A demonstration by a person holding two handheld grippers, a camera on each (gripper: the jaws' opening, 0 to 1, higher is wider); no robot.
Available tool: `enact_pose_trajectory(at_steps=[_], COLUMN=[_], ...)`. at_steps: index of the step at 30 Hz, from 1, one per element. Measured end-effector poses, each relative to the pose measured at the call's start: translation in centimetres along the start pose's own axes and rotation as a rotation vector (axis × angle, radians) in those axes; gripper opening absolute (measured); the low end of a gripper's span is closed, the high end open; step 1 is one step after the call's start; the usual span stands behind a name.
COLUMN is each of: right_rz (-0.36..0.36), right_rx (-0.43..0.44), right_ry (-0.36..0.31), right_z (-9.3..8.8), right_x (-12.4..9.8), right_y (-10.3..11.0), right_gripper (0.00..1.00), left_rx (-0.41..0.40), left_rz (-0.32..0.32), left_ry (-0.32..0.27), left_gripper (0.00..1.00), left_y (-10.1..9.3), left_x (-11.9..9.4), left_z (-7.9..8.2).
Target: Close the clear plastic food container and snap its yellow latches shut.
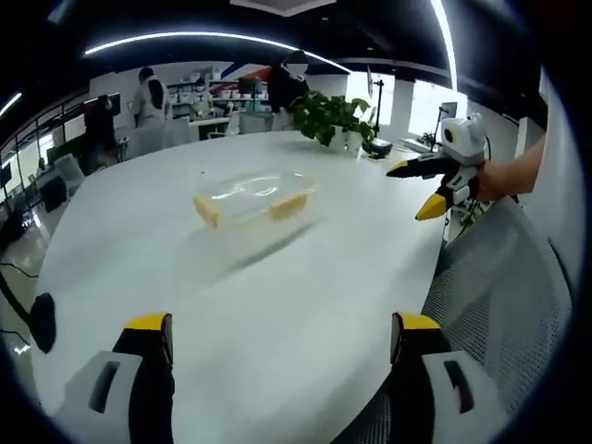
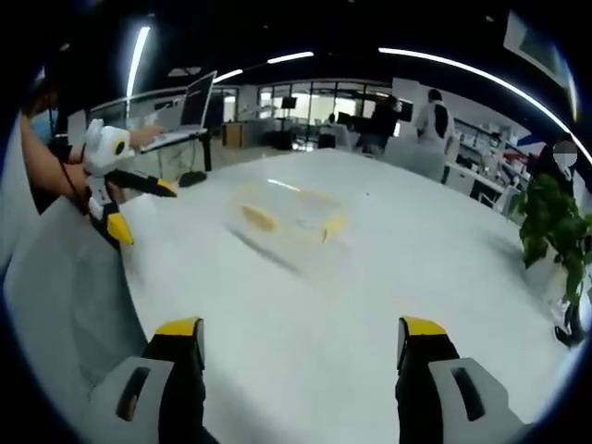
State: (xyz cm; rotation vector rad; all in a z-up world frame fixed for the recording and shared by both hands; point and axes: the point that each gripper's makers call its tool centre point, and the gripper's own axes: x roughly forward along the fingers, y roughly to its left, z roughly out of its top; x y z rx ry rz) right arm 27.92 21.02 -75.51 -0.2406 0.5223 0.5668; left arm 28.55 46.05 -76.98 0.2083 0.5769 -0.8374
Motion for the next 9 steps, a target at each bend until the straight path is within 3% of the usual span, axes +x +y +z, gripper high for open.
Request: enact_pose_trajectory(at_steps=[9], right_rz=[0.020], right_rx=[-0.012], right_ry=[0.017], right_z=[-0.30], right_x=[0.23], right_y=[0.56], right_gripper=[0.85], left_rx=[0.002], left_rz=[0.012], left_ry=[0.000], left_gripper=[0.99], left_y=[0.39], left_x=[-0.03], left_z=[-0.20])
